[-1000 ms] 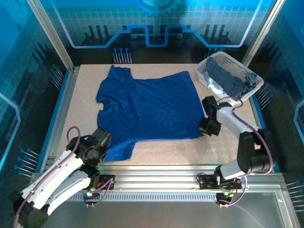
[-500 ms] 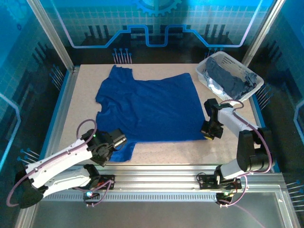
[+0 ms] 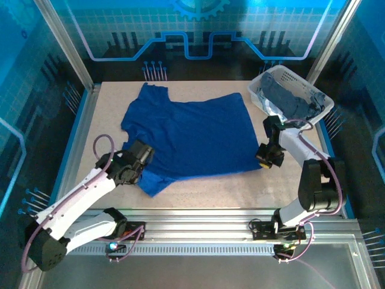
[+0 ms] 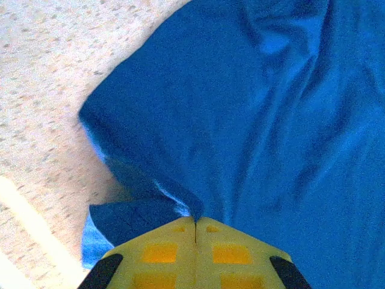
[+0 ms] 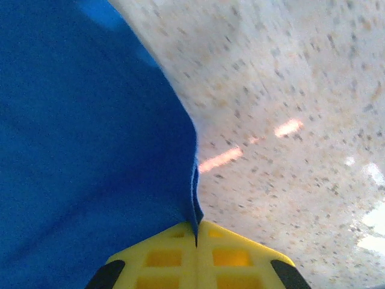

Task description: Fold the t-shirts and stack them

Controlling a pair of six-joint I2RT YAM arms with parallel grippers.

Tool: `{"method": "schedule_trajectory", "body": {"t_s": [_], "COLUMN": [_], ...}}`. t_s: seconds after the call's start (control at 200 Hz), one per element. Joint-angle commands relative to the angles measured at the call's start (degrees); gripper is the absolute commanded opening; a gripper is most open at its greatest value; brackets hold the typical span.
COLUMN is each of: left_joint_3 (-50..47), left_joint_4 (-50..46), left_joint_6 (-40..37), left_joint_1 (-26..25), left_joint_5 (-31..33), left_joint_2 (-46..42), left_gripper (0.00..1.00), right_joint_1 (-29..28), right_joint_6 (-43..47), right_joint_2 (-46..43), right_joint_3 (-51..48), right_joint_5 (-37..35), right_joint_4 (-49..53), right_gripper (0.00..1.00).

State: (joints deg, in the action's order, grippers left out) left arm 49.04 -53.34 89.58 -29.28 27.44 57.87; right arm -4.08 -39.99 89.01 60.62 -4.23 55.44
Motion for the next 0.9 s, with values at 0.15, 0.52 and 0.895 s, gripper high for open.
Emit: {"method": "schedule_trajectory", "body": {"t_s": [0.15, 0.52, 0.895], "left_joint_3": [4.03, 9.86, 16.01], "left_joint_4": [13.51, 14.93, 18.16], "left_joint_6": [-15.83, -21.45, -28.01], "left_joint_1": [10.98, 18.25, 22.91], "left_joint_5": [-7.9, -7.97, -9.08], "left_joint_2": [5.69, 10.94, 18.56], "left_gripper": [0.0, 0.0, 0.0], "right_joint_1": [0.63, 0.66, 0.59], "right_joint_6": [0.37, -1.14, -1.06], "right_joint_2": [6.29, 14.46, 23.03], "right_joint_3": [10.29, 22.03, 31.47], "right_joint_5": [2.03, -0.07, 0.01], "right_joint_4": [2.32, 3.37, 3.2], "right_gripper": [0.0, 0.0, 0.0]}}
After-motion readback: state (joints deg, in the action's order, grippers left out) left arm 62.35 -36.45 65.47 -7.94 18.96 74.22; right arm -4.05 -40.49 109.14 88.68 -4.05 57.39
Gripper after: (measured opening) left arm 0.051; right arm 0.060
